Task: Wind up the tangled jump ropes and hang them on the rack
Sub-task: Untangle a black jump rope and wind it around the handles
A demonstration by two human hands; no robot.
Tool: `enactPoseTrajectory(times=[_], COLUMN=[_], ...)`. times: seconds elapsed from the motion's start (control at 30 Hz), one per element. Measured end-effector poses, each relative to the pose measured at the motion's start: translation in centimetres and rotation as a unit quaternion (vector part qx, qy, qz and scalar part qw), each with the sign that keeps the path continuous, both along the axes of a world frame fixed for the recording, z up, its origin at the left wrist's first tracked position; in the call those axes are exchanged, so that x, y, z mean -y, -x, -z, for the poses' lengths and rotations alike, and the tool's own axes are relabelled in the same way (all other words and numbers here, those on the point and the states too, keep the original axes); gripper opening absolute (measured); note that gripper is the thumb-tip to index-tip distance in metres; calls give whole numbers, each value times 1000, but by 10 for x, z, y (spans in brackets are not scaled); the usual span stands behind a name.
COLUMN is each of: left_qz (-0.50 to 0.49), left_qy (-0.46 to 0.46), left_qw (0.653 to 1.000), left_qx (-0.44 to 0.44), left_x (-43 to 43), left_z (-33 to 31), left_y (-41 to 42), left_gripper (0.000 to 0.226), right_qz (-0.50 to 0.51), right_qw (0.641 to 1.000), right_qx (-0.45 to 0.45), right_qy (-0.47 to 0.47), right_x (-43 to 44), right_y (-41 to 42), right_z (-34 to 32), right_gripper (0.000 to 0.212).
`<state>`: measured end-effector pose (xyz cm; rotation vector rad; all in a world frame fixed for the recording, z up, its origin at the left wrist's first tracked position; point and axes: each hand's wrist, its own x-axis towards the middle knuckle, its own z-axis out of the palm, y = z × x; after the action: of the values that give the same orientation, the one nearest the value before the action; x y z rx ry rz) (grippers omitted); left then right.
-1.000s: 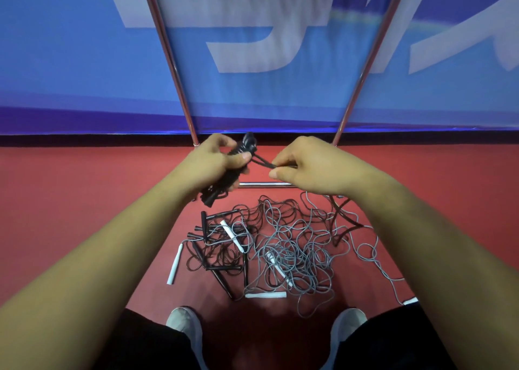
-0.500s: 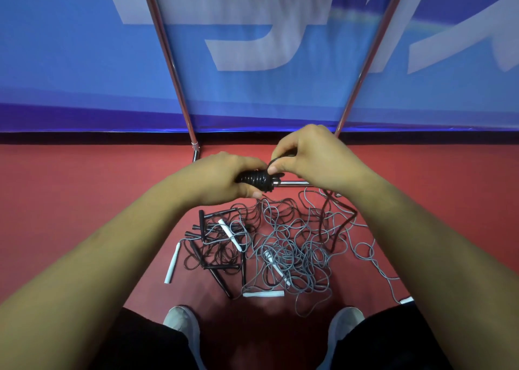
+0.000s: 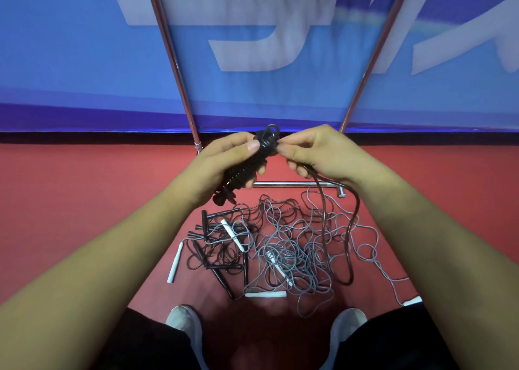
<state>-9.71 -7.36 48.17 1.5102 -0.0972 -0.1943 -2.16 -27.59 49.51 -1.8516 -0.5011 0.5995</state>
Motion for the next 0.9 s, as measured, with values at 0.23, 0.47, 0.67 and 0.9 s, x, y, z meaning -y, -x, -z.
enactPoseTrajectory(times=[0.23,0.47,0.67,0.9], left_qz=[-5,78,-44,-197], left_qy=[130,238,167,18], left_qw=[991,966,982,978], left_qx=[-11,-65,-78,-70], left_x=[12,14,8,-17], left_z=[-1,-2,-1,-3], left_y=[0,3,-7,-15], left_gripper=[38,42,24,14], right_qz=[-43,-64,-66,-84], right_qw=[999,993,989,975], right_qx=[12,66,75,138], right_qy=[6,70,112,155], right_x=[3,4,3,4], right_y=[1,2,3,8], right_z=[2,3,4,-4], right_gripper=[21,19,20,19])
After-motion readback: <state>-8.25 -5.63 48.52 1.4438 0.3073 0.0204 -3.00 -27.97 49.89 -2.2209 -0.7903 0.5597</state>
